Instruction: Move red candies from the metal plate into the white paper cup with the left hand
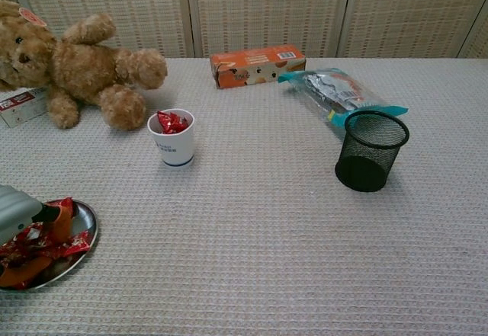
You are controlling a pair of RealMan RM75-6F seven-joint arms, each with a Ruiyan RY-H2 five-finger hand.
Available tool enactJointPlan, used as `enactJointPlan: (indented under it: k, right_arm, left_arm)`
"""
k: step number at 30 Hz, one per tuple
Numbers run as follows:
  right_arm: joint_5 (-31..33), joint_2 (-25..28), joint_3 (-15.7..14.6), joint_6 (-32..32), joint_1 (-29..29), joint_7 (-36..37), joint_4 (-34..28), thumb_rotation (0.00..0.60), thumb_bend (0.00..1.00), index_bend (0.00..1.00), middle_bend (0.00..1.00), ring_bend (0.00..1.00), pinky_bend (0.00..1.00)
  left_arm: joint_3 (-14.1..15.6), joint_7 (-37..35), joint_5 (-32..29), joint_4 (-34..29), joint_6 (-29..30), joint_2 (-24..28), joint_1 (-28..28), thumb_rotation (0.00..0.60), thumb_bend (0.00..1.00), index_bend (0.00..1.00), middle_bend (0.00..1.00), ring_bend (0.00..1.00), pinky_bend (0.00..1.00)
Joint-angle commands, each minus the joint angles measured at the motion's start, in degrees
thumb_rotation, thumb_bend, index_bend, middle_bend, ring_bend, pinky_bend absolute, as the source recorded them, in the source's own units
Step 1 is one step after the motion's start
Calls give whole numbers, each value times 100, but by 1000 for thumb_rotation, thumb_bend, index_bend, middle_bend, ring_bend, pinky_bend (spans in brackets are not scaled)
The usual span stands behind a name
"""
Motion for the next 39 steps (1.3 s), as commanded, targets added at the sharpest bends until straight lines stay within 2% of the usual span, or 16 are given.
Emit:
enactJointPlan:
  k: [1,11,21,25,28,33,39]
  right_arm:
    - [5,-1,0,-6,2,-11,-3,600,45,0,0,0,0]
    - [23,-5,4,-26,8,-36,-10,600,45,0,0,0,0]
    - [61,-10,19,-38,12,-44,-6,600,45,0,0,0,0]
    - [70,-13,23,-44,14,-52,-5,600,45,0,0,0,0]
    - [163,-29,55,-115,40,-82,1,600,44,0,0,0,0]
    - [272,-41,96,-162,55,-107,4,600,45,0,0,0,0]
    - [400,-51,144,-214,70,-126,15,600,45,0,0,0,0]
  left_arm:
    - [-9,-35,38,43,34,-10,16,600,382,517,574,828,1000]
    - [-67,-194,167,5,191,77,59,600,409,592,649,832,1000]
    - [-476,-364,62,-609,170,479,-145,600,413,596,654,834,1000]
    - [-542,-363,54,-670,156,506,-191,600,412,598,654,835,1000]
    - [-983,-385,-115,-916,-159,531,-582,600,411,598,654,835,1000]
    - [-1421,-317,-506,-1072,-640,484,-1034,600,410,599,653,837,1000]
    - [-1895,-124,-973,-954,-1054,239,-1590,600,410,599,652,838,1000]
